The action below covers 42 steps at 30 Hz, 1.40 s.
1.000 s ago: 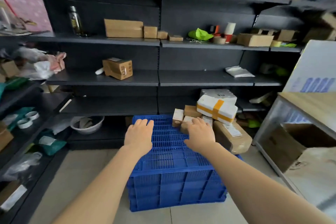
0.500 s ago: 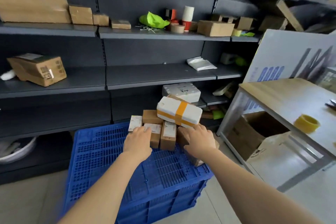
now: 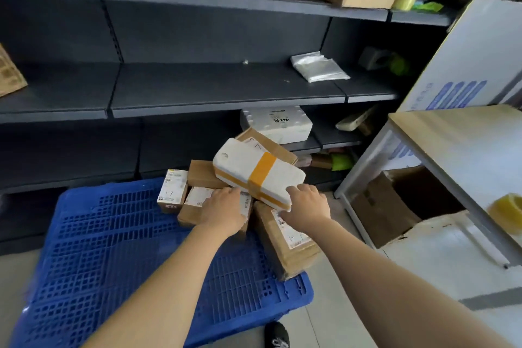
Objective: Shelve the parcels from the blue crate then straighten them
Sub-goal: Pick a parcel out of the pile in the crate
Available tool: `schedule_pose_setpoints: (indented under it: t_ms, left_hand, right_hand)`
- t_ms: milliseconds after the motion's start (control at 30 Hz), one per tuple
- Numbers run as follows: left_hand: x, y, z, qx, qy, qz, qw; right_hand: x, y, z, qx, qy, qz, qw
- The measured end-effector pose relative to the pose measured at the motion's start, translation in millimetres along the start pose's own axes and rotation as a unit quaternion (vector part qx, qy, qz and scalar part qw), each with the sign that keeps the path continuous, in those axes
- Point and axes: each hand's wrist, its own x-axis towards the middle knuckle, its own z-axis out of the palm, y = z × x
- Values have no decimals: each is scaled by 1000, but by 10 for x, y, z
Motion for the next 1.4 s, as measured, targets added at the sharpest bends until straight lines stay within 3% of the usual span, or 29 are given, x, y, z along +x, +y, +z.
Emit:
schedule_pose_setpoints:
  t_ms: [267,433,533,700,800,933,1000,1100,1167,1400]
  left_hand:
    - [978,338,632,-162,-46,-147,975]
    - [1203,407,818,-297,-25,-202,933]
    - [1240,364,877,-443,16,-247,862]
    - [1158,130,959,-654,56,-365,660]
    - [988,21,981,-671,37,-390,630]
    - [778,-202,1092,-681,18,-434,589]
    - [682,-418,1234,-666,54,-451,591]
    - [505,-714,1473,-574,127,-485,647]
    - [383,-801,1530,-565,149,-473,659]
    - [-4,-914,1508,-566,81,-471,672]
  right_hand:
    - [1299,490,242,73,-13,-40,996]
    - [1729,563,502,109,-34,-29,993]
    - [1727,468,589,153,4,-51,987]
    - [1490,221,686,347,7,-86,934]
    - [1405,-17,726,428,-48,-112,895]
    - [1295,-283,822,438,-52,-125,889]
    - [1218,-374,862,451,-98,-88,883]
    - [1087,-556,955,462,-179,-53,867]
    - [986,-691,1065,461,-213,-51,860]
    - [737,-1017,1356,476,-329,-44,815]
